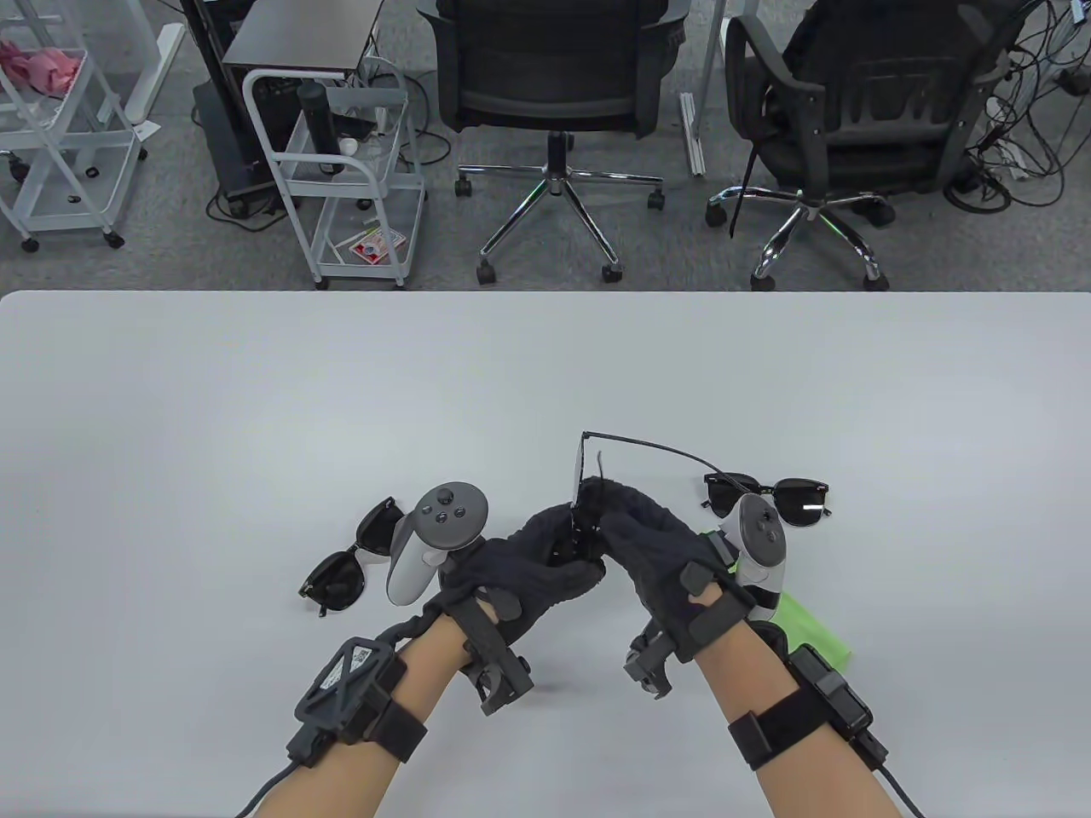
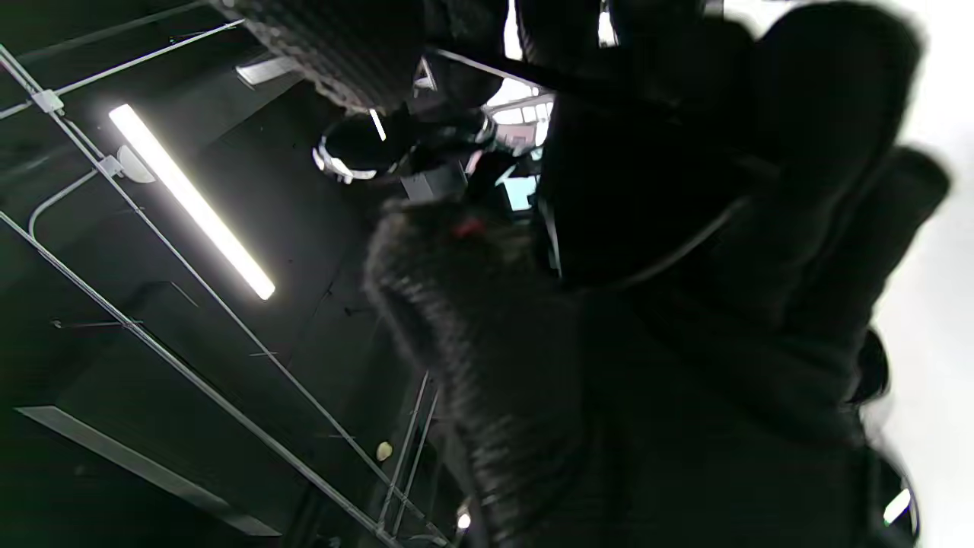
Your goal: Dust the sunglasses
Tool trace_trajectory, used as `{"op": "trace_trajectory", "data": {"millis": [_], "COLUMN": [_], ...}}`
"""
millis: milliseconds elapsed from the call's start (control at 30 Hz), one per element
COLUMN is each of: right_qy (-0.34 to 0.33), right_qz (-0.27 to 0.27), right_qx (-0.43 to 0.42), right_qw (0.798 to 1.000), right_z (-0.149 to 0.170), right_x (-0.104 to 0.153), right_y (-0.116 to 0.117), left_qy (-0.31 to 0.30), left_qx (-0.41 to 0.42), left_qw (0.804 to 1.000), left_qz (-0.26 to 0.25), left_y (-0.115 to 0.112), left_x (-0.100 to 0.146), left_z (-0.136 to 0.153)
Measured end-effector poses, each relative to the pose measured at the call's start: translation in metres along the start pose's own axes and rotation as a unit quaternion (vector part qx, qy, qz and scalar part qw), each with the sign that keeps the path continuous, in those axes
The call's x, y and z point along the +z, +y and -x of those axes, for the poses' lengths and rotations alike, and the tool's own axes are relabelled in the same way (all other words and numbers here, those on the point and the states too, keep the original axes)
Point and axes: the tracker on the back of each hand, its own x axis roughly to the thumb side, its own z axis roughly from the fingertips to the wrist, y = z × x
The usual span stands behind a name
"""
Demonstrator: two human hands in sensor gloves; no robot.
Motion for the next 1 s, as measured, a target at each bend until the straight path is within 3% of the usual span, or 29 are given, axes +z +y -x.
{"op": "trace_trajectory", "data": {"millis": [167,267,333,433,500,533,567,600,633,700,767,833,900,1000], "right_qy": [0.006,0.018,0.023,0.034,0.066,0.069,0.066,0.074,0.093,0.135,0.199,0.252,0.296,0.277], "right_qz": [0.022,0.006,-0.016,0.001,0.016,0.025,0.014,-0.023,-0.061,-0.111,-0.130,-0.133,-0.162,-0.179], "right_qx": [0.010,0.012,0.018,0.023,0.069,0.143,0.234,0.362,0.483,0.689,0.757,0.745,0.754,0.796], "right_qw": [1.000,1.000,0.999,0.999,0.995,0.987,0.970,0.929,0.869,0.704,0.609,0.603,0.564,0.507], "right_z": [0.001,0.004,0.004,0.004,0.001,-0.005,-0.011,-0.018,-0.023,-0.022,-0.014,-0.001,0.013,0.022], "right_x": [0.005,0.007,0.006,0.007,0.011,0.013,0.013,0.013,0.013,0.014,0.014,0.015,0.016,0.015], "right_y": [-0.013,-0.017,-0.017,-0.018,-0.022,-0.027,-0.031,-0.034,-0.036,-0.039,-0.047,-0.053,-0.054,-0.037], "left_qy": [-0.005,-0.010,-0.012,-0.007,-0.004,0.001,0.006,0.016,0.021,0.035,0.041,0.047,0.052,0.057], "left_qx": [0.048,0.111,0.105,0.086,0.071,0.063,0.054,0.033,0.018,-0.010,-0.025,-0.036,-0.047,-0.084], "left_qw": [0.998,0.992,0.993,0.994,0.994,0.994,0.993,0.991,0.990,0.986,0.983,0.982,0.980,0.975], "left_qz": [-0.028,-0.059,-0.054,-0.067,-0.082,-0.094,-0.106,-0.126,-0.139,-0.165,-0.178,-0.179,-0.186,-0.197], "left_y": [0.012,0.024,0.028,0.031,0.036,0.038,0.040,0.043,0.046,0.050,0.051,0.053,0.054,0.055], "left_x": [0.006,0.010,0.011,0.013,0.014,0.015,0.017,0.018,0.019,0.021,0.021,0.020,0.019,0.020], "left_z": [0.004,0.007,0.008,0.009,0.009,0.009,0.010,0.010,0.011,0.012,0.012,0.014,0.015,0.013]}}
